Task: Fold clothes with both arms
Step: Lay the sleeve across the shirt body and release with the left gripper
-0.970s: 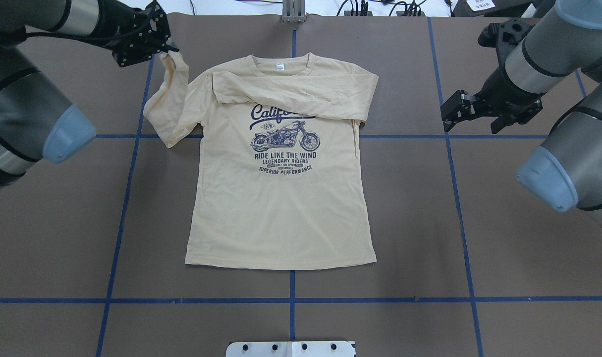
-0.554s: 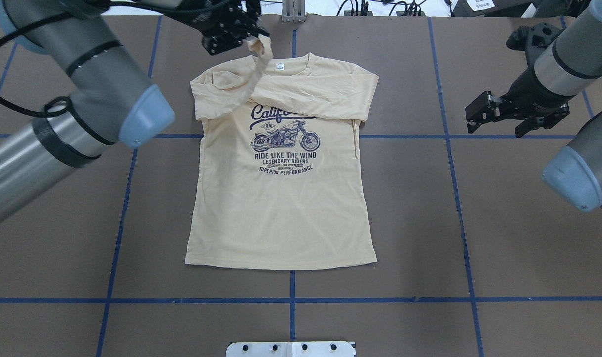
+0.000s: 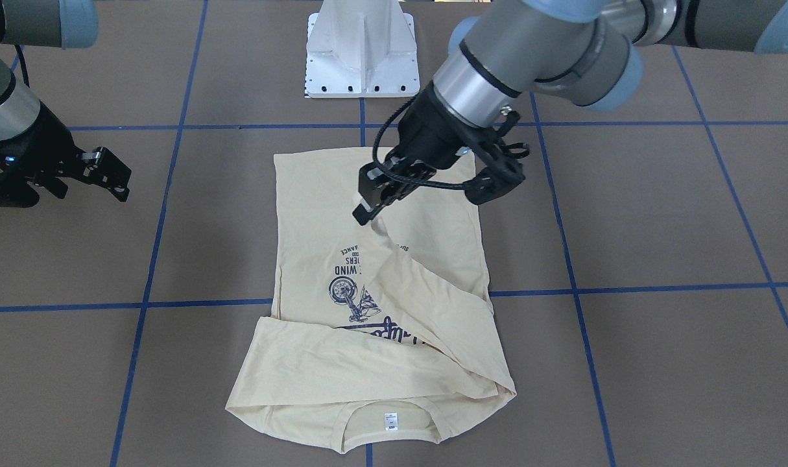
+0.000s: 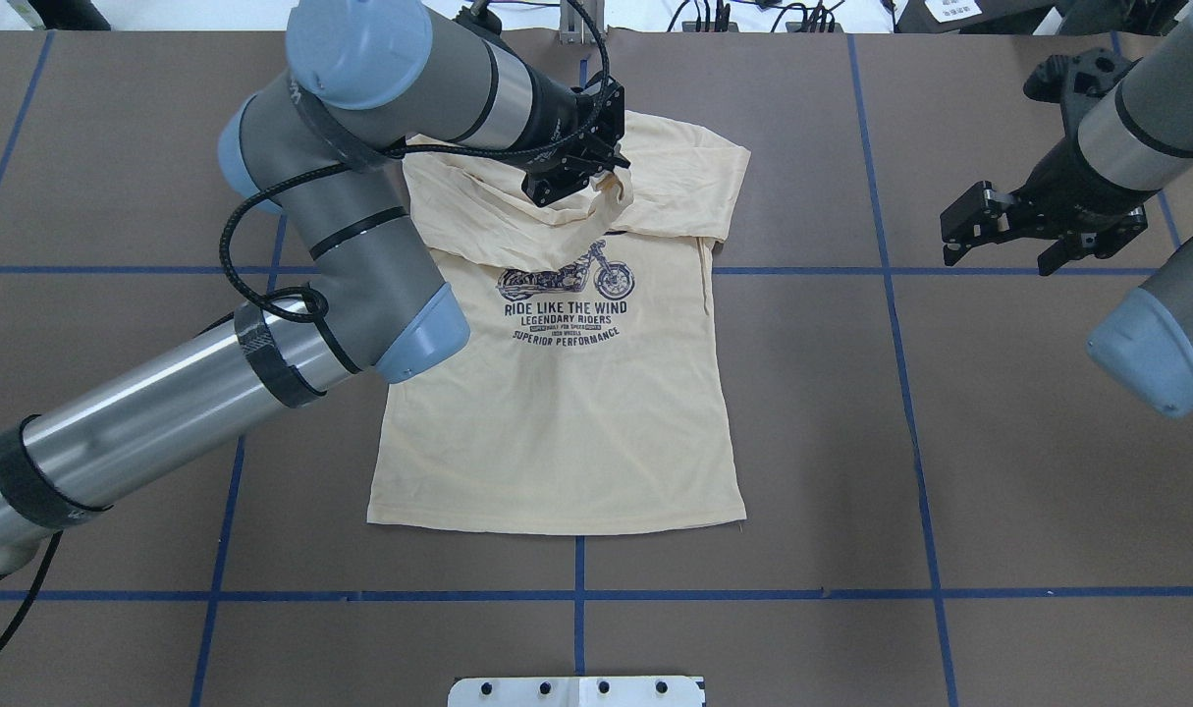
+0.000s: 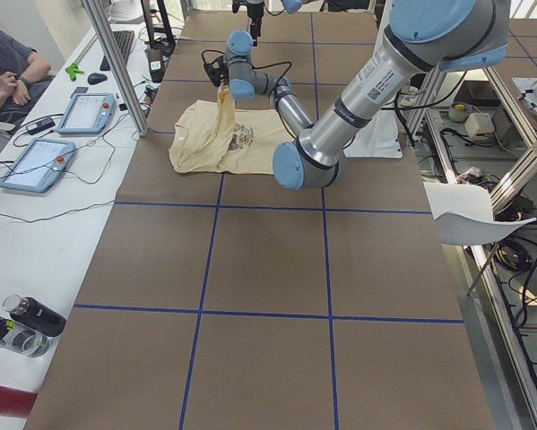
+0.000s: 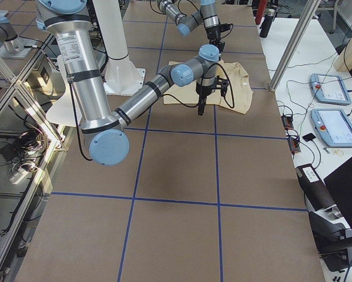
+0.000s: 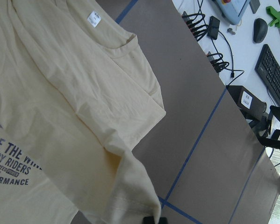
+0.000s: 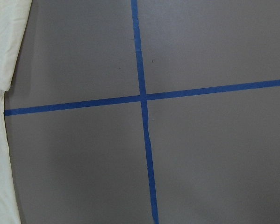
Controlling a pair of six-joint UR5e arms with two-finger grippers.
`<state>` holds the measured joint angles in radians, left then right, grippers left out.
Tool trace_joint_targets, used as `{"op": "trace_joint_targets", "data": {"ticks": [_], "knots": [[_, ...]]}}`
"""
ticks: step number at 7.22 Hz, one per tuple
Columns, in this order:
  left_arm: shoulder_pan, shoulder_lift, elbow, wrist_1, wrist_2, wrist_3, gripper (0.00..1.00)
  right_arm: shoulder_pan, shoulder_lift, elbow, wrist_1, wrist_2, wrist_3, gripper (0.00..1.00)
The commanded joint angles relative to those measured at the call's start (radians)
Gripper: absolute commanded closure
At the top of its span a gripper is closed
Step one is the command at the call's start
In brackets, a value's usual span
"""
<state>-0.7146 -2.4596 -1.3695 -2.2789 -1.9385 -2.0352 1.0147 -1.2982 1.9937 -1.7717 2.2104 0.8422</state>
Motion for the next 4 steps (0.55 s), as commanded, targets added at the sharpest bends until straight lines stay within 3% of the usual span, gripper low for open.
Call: {"op": "trace_joint_targets", "data": {"ticks": [1,4], "knots": [[0.046,-0.037,0.158,-0.127,0.096,-0.003,1.00,-0.001,0.000,-0.003,0.000,0.000,0.000,0.00],[0.147,-0.052,0.191,-0.160,0.130,0.010,1.00,-0.001,0.000,-0.010,0.000,-0.002,0.000,0.00]]}}
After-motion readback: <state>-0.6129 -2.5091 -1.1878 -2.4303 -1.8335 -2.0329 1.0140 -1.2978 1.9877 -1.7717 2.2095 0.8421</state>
